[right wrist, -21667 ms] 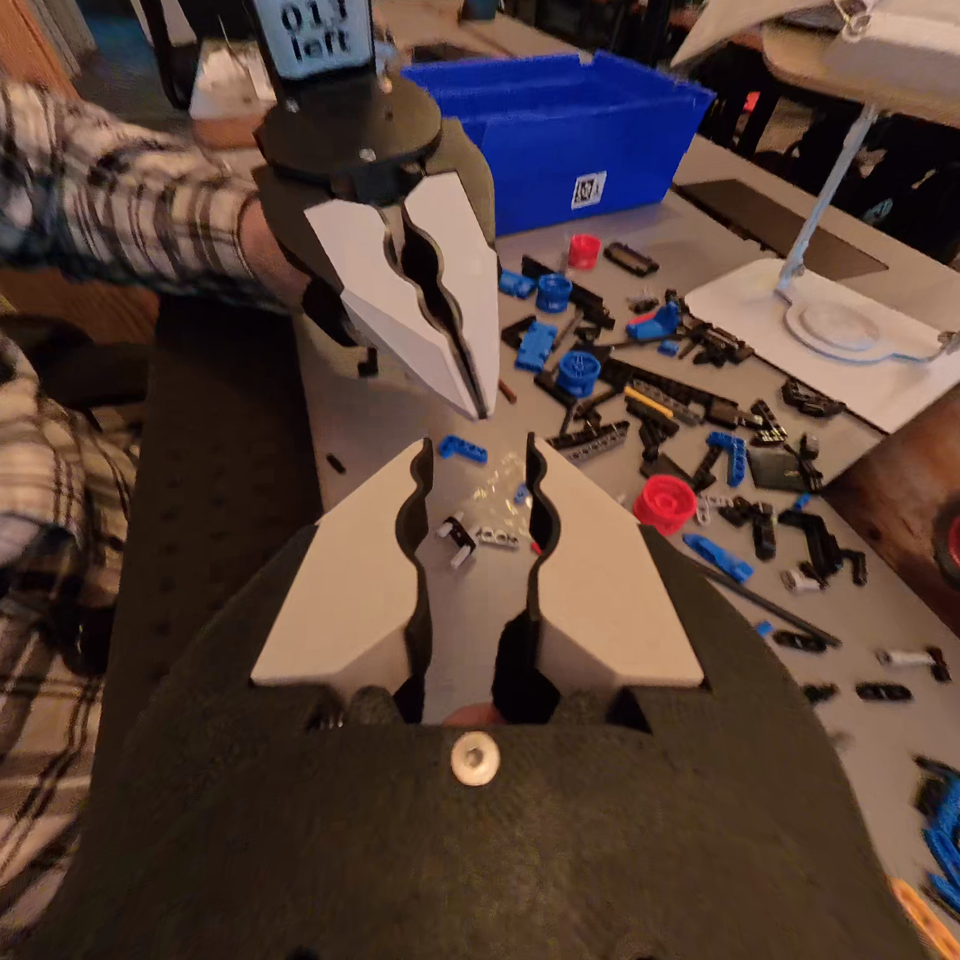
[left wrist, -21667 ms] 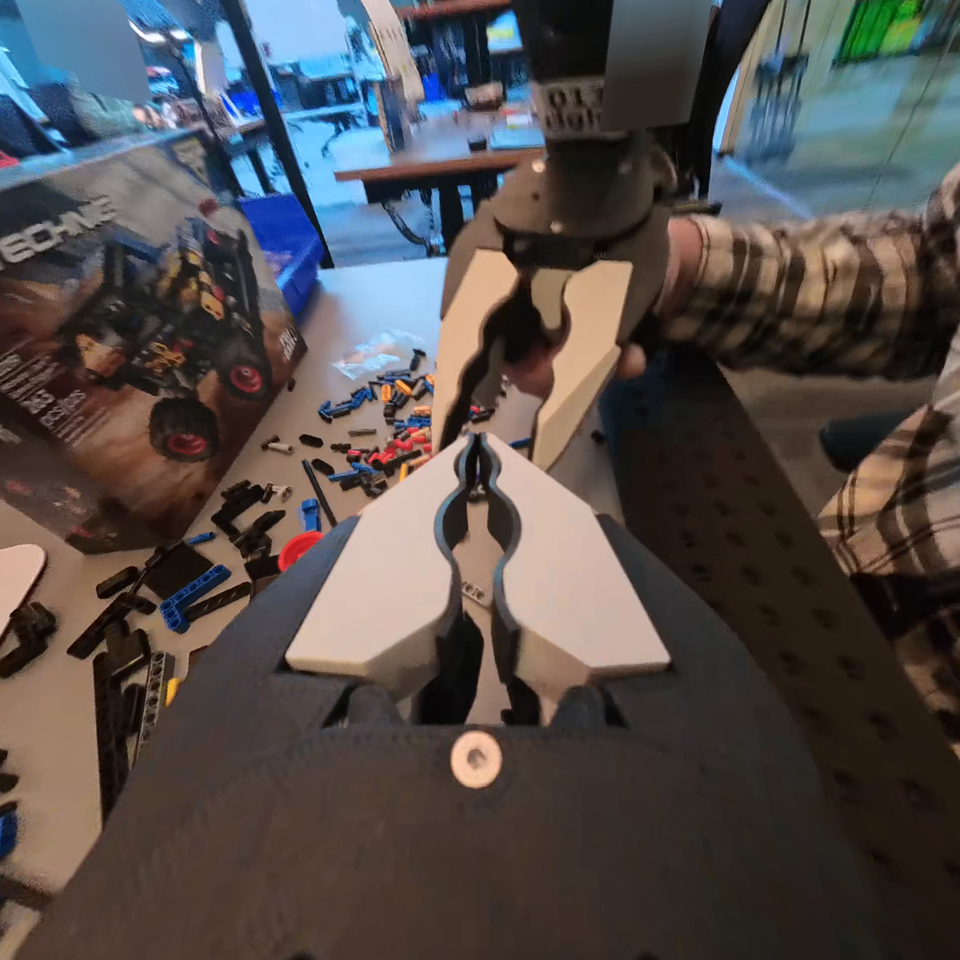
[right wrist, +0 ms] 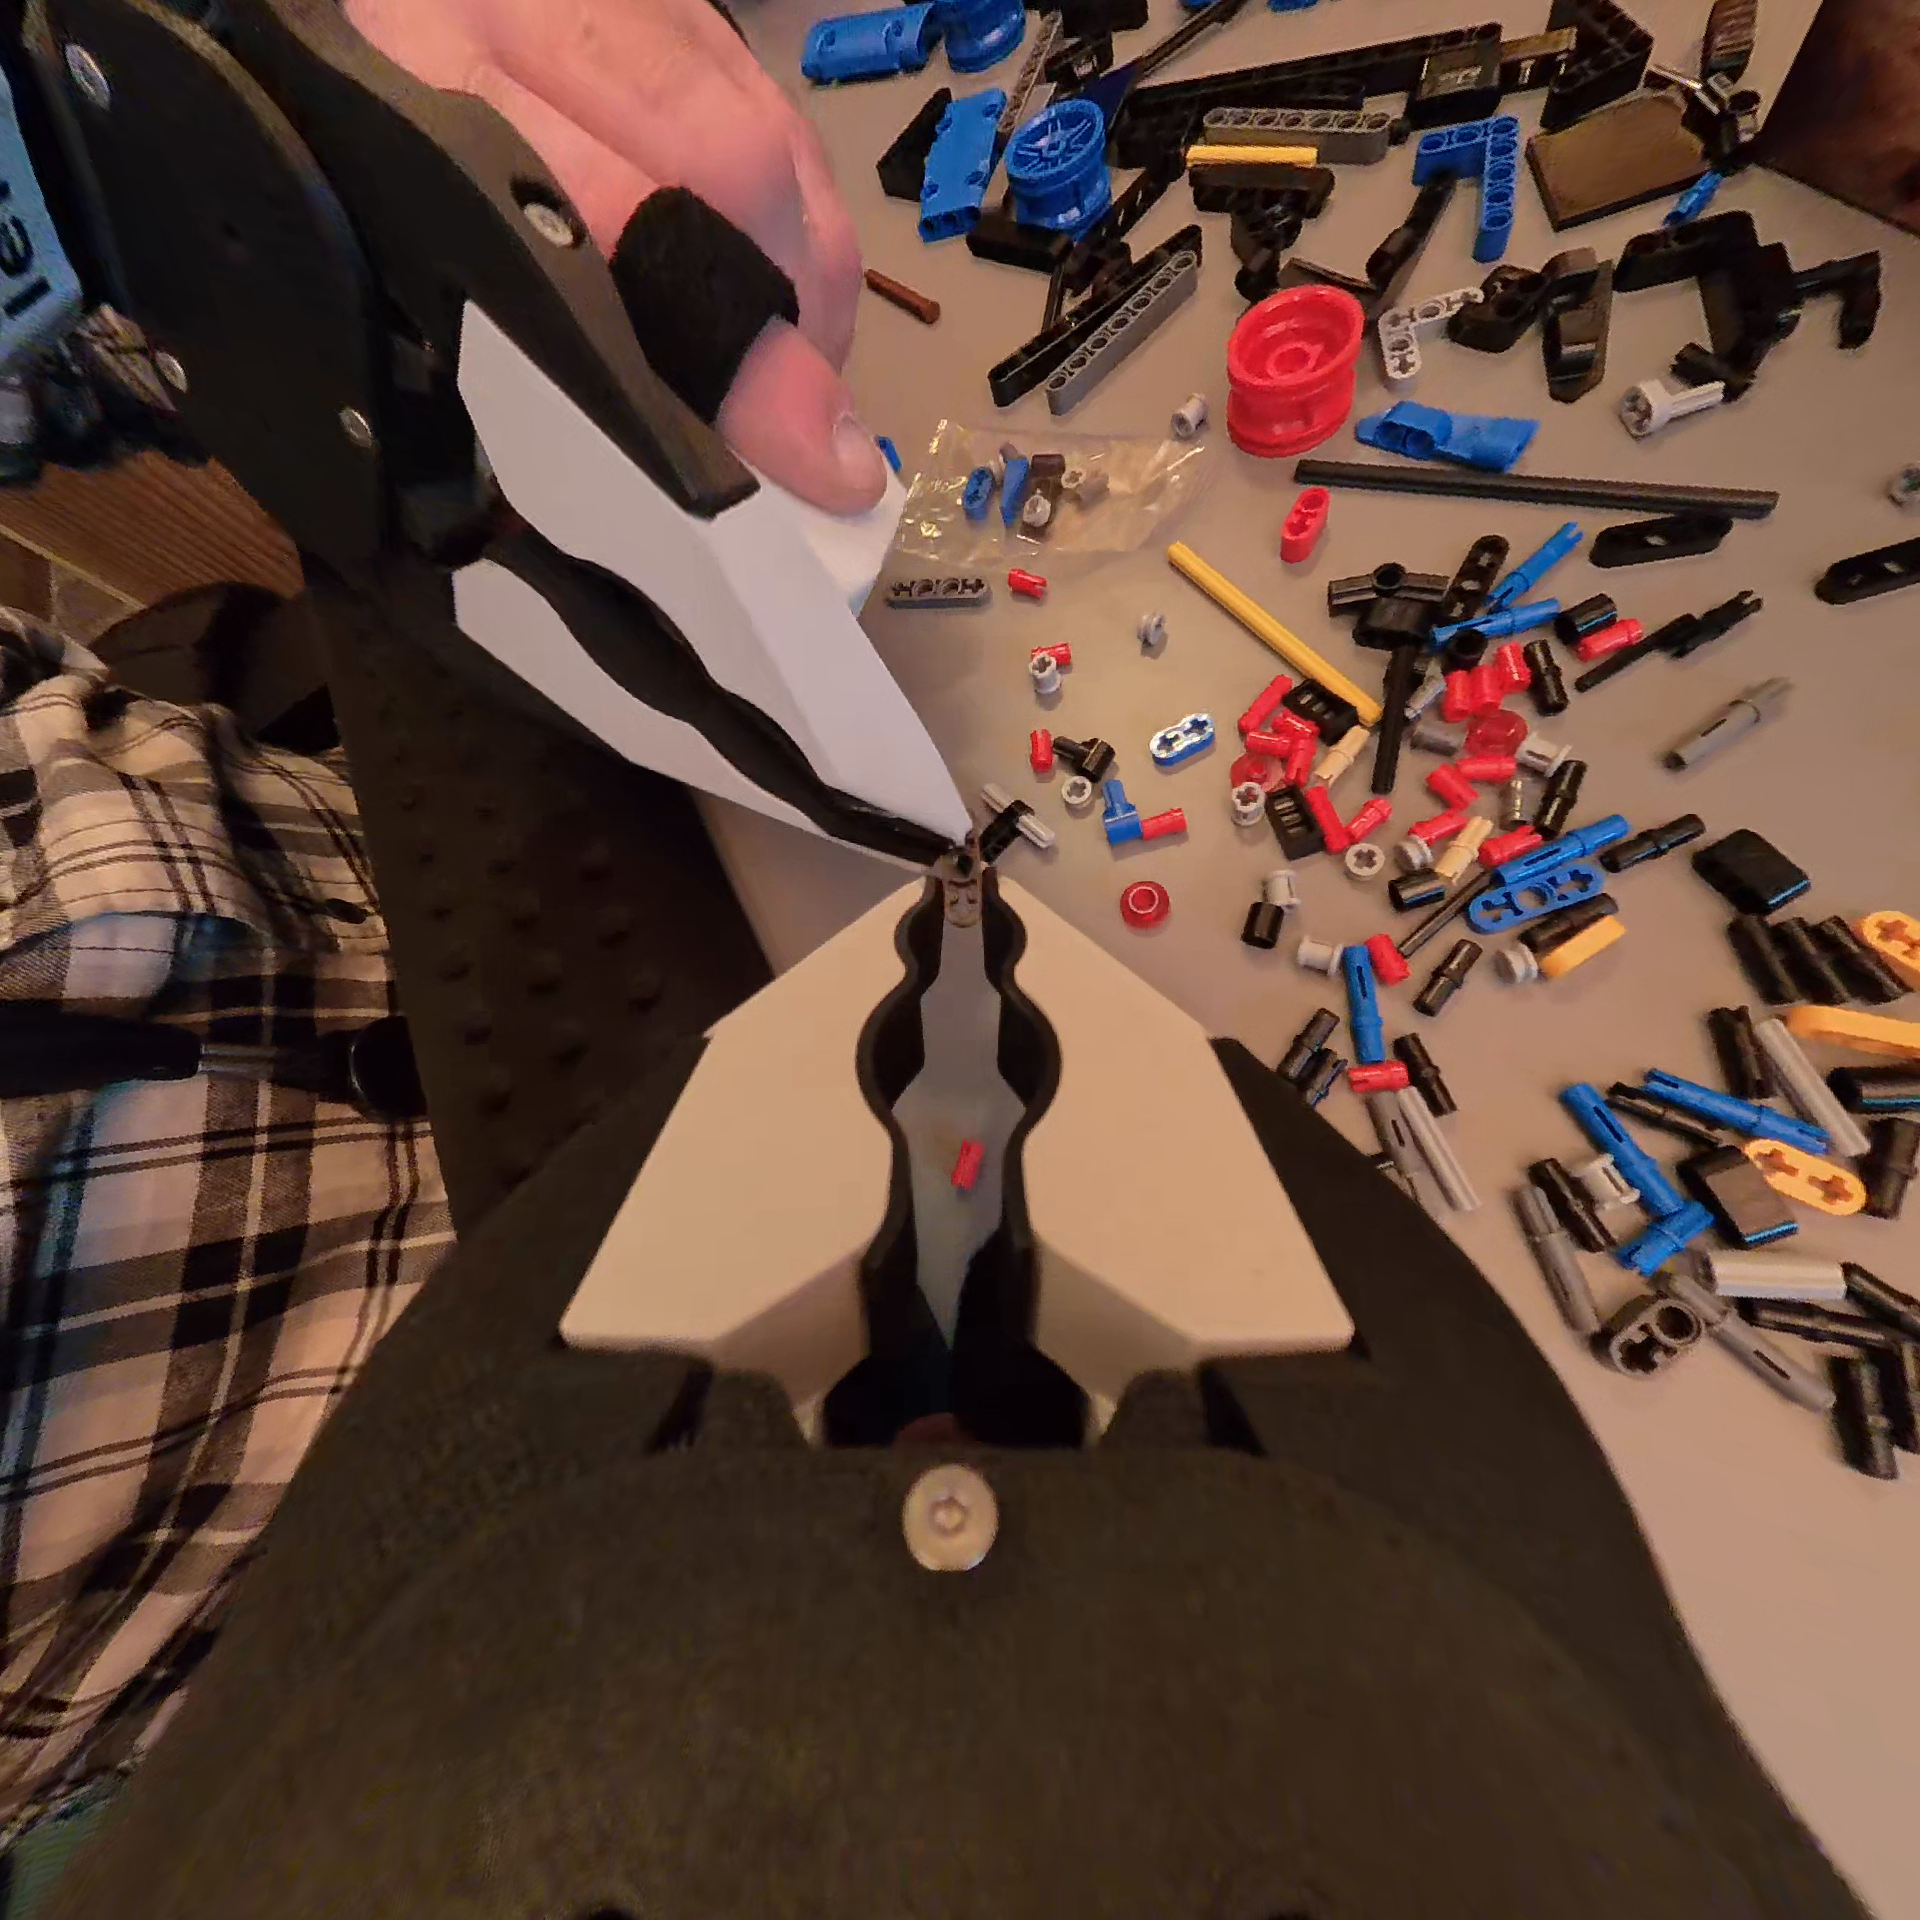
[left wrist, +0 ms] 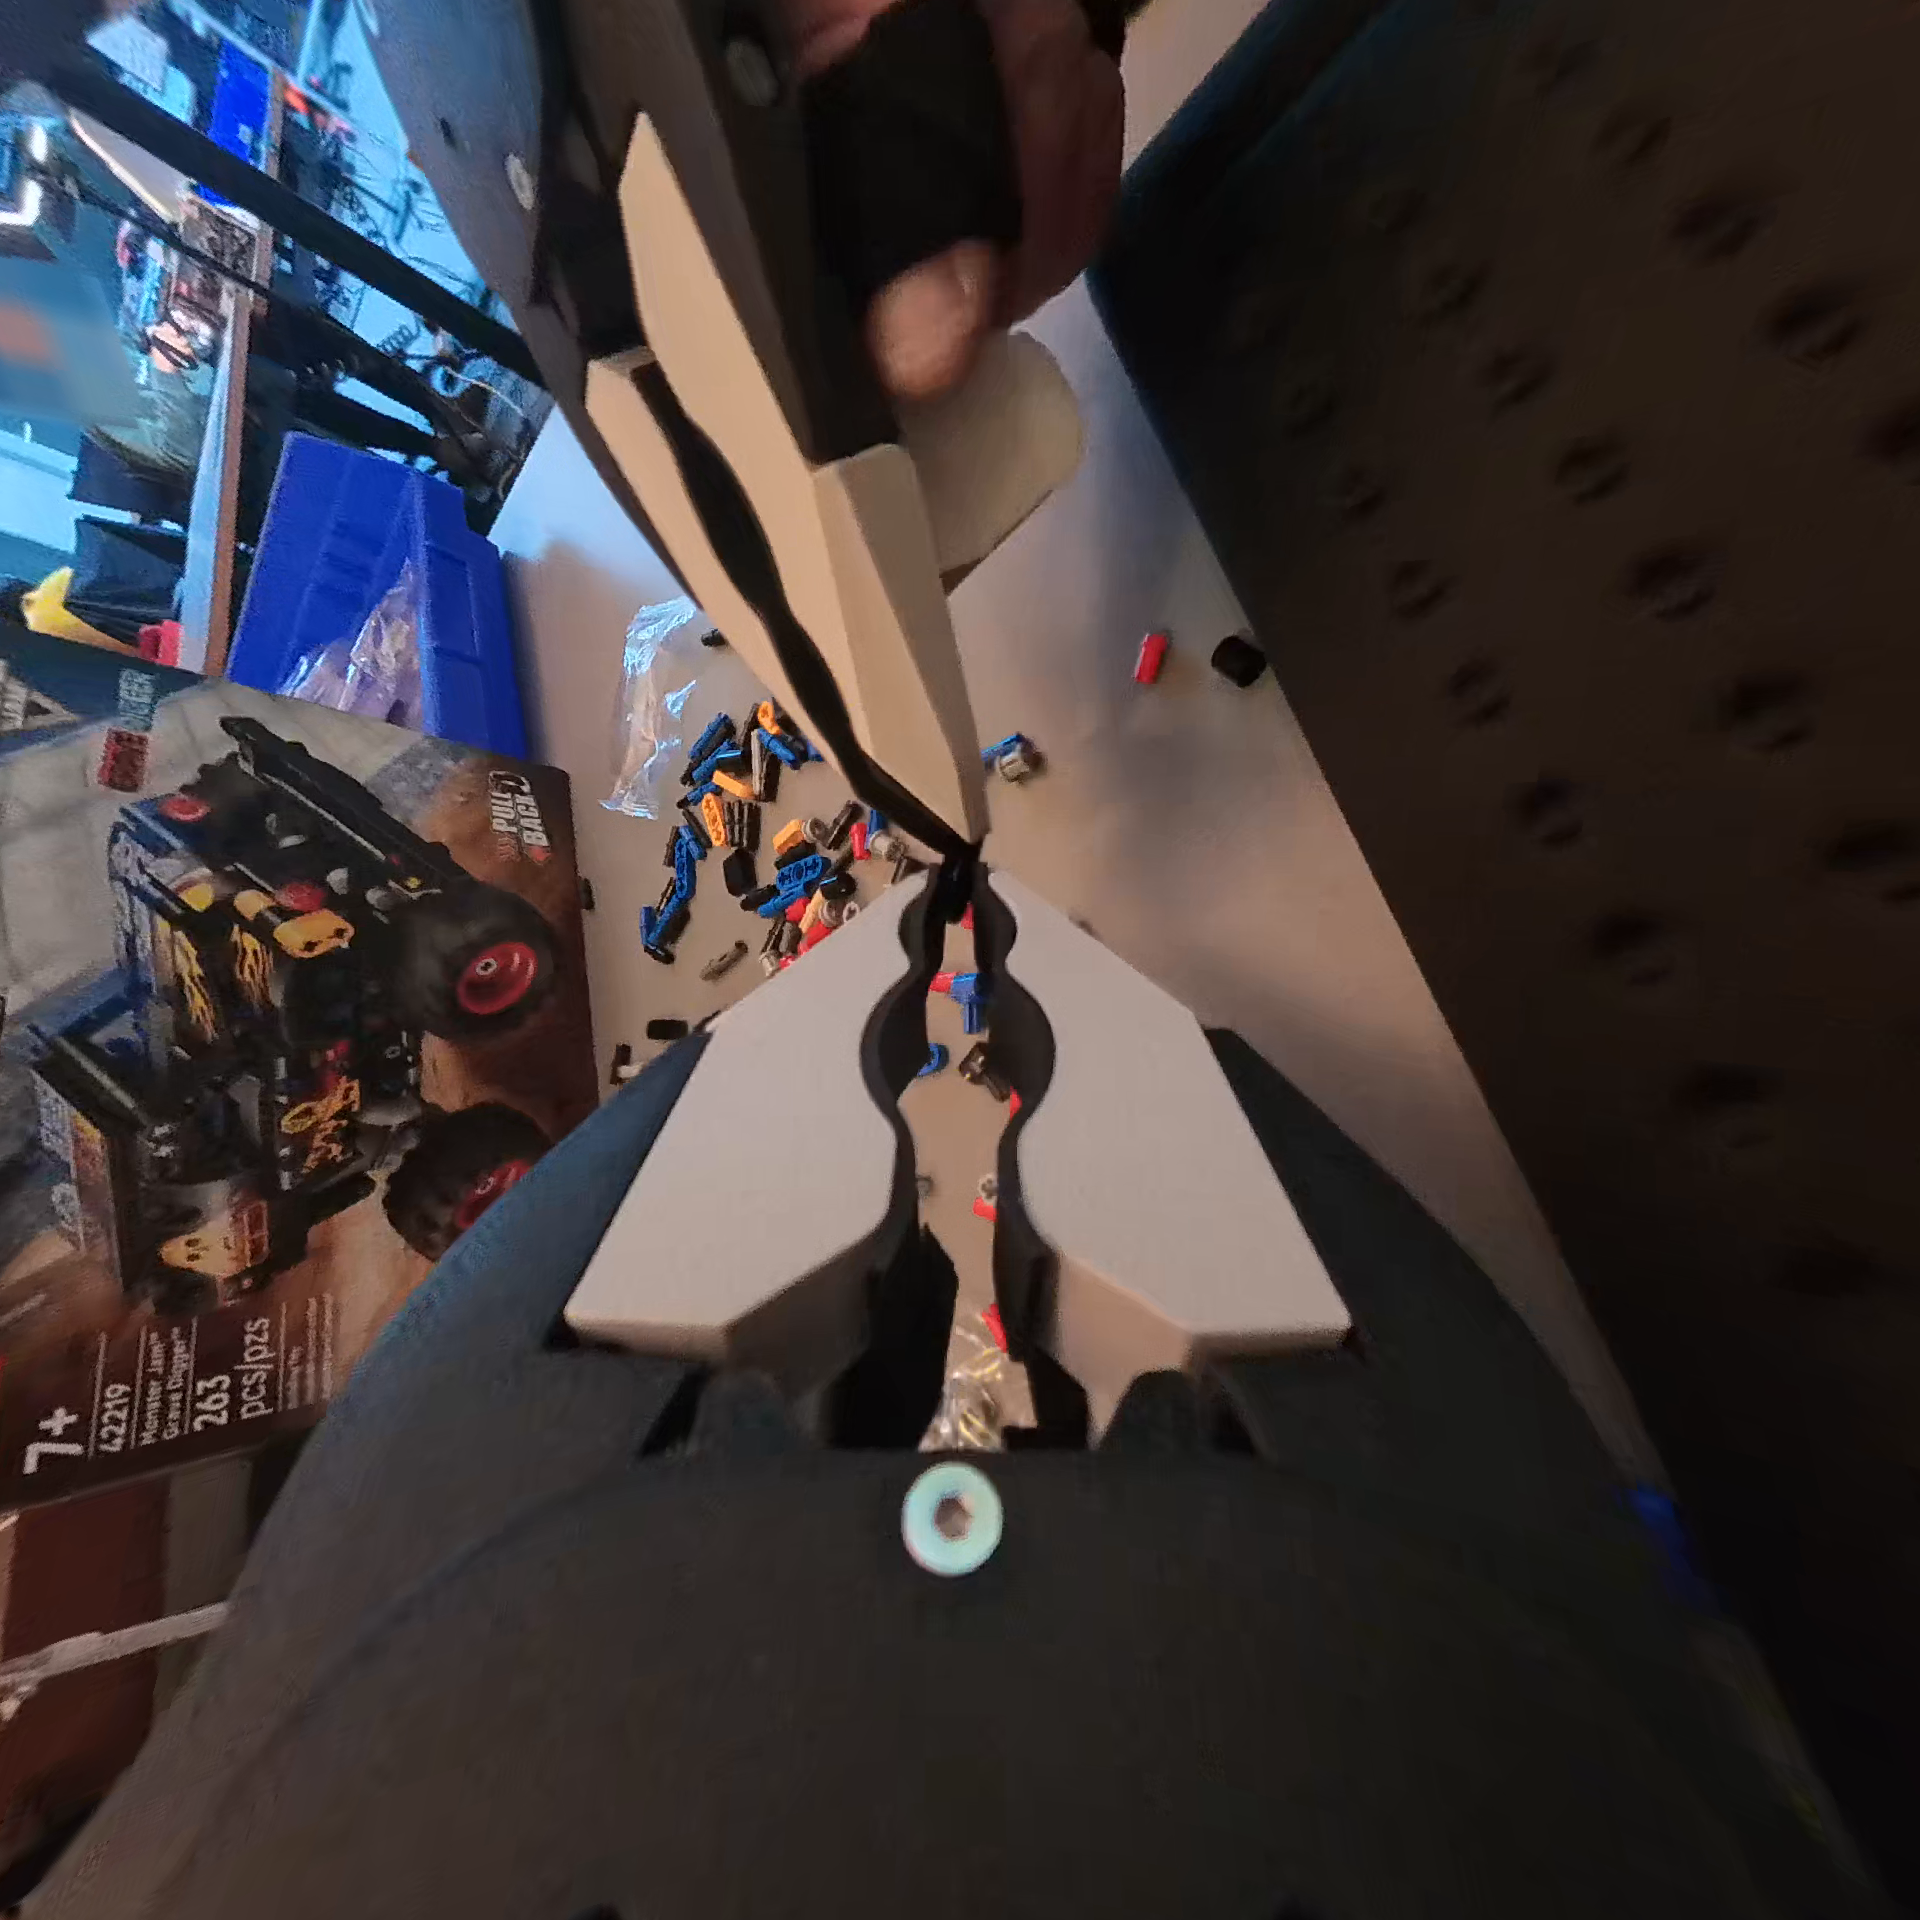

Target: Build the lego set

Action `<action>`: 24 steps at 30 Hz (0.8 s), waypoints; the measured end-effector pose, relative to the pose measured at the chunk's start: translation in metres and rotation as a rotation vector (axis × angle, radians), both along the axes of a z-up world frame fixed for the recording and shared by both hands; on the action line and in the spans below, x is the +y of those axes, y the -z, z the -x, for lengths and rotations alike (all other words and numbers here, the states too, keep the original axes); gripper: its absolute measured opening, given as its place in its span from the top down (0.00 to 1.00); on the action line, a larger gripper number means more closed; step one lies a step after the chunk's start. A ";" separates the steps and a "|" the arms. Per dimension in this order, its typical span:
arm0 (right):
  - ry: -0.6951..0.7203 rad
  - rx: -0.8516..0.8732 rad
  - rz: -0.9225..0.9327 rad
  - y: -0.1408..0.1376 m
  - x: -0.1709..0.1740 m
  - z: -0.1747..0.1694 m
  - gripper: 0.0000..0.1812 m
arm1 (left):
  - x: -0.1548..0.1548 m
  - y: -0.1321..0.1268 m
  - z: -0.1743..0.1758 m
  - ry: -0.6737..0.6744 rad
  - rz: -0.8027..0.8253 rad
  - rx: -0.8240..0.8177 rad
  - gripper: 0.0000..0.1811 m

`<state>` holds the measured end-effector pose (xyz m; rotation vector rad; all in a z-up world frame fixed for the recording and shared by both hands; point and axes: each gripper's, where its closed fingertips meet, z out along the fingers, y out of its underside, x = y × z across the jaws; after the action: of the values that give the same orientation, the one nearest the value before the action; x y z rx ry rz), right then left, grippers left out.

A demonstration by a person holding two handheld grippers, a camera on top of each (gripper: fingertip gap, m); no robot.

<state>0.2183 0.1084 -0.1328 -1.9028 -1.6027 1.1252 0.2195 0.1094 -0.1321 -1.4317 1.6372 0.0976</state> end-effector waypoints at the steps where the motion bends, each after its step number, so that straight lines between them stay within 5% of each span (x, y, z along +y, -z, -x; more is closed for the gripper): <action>1: -0.004 0.006 0.010 -0.001 0.000 0.000 0.97 | -0.001 -0.001 0.000 0.011 -0.001 0.000 0.99; 9: -0.022 0.031 -0.067 -0.007 0.001 0.003 0.96 | 0.001 -0.006 0.004 0.031 0.139 -0.040 1.00; 17: -0.052 -0.149 -0.538 0.002 0.010 0.003 0.97 | 0.004 0.002 0.003 0.004 0.506 -0.120 1.00; 24: -0.025 -0.143 -0.424 0.010 0.010 0.008 1.00 | 0.006 0.006 0.002 -0.002 0.688 -0.171 1.00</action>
<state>0.2106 0.1181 -0.1431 -1.7112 -1.7759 0.6027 0.2175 0.1157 -0.1379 -1.8811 1.5937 -0.6261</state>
